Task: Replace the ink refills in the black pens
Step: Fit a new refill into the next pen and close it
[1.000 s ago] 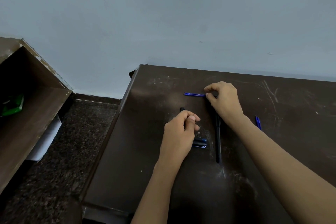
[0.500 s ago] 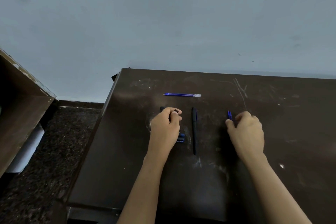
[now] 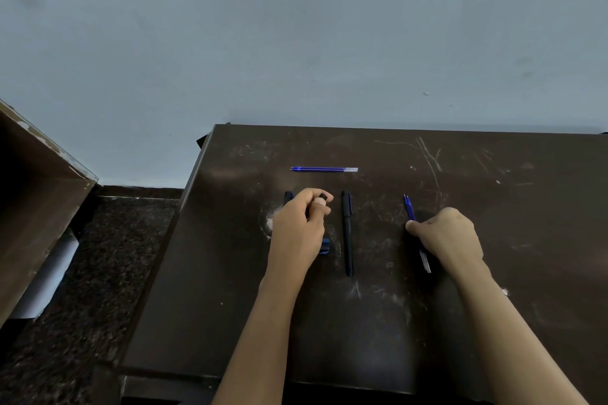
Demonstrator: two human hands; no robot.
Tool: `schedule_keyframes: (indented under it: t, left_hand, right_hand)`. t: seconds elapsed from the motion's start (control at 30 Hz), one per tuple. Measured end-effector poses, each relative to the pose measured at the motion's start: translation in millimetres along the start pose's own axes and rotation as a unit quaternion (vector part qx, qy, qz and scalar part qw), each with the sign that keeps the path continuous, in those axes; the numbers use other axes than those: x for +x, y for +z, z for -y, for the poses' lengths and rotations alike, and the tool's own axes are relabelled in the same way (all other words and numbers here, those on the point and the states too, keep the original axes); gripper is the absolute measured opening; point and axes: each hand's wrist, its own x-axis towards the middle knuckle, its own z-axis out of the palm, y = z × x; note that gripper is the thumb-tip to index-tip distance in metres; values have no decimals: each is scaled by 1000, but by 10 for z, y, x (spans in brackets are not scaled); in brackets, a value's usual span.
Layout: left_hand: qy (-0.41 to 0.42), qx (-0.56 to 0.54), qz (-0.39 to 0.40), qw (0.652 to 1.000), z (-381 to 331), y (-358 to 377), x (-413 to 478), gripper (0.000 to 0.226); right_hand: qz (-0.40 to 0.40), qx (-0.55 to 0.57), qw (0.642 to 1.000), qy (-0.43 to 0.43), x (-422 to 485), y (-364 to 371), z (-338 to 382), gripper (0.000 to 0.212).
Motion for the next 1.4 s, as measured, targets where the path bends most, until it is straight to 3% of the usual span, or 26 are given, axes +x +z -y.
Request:
schedule_keyframes:
  t: [0.1, 0.17, 0.27, 0.33, 0.4, 0.47, 0.73, 0.87, 1.03, 1.1, 1.2, 1.4]
  left_hand:
    - [-8, 10, 12, 1000, -9, -42, -1, 26]
    - [-19, 19, 27, 999, -4, -65, -9, 26]
    - [-31, 19, 55, 998, 11, -99, -23, 26]
    - [-39, 12, 74, 996, 20, -122, -21, 27]
    - [-36, 16, 93, 995, 16, -147, -19, 28]
    - [-30, 17, 103, 994, -1, -166, -17, 29]
    - [-34, -7, 100, 994, -7, -222, -24, 25]
    - [-38, 11, 101, 994, 1, -251, -23, 28]
    - [-58, 17, 47, 997, 0, -286, 3, 25]
    - [-59, 6, 20, 998, -10, -285, -3, 26]
    - [-51, -11, 10, 999, -36, -276, -26, 28]
    - [-31, -42, 10, 999, -96, -233, -53, 28]
  right_hand:
    - [-2, 61, 997, -49, -117, -96, 90, 37]
    - [10, 185, 978, -97, -244, -147, 207, 39]
    - [49, 450, 881, -136, -512, -135, 439, 28]
    - [59, 537, 828, -150, -703, -47, 529, 22]
    - [66, 577, 797, -166, -834, 59, 560, 18]
    - [67, 580, 793, -175, -867, 125, 569, 16]
    - [55, 461, 855, -232, -875, 225, 727, 16]
    - [81, 314, 902, -286, -906, 298, 738, 15]
    - [61, 262, 915, -301, -910, 345, 731, 24]
    - [51, 141, 929, -339, -860, 396, 696, 30]
    - [87, -54, 915, -390, -868, 516, 640, 29]
    - [102, -119, 906, -393, -890, 580, 624, 27]
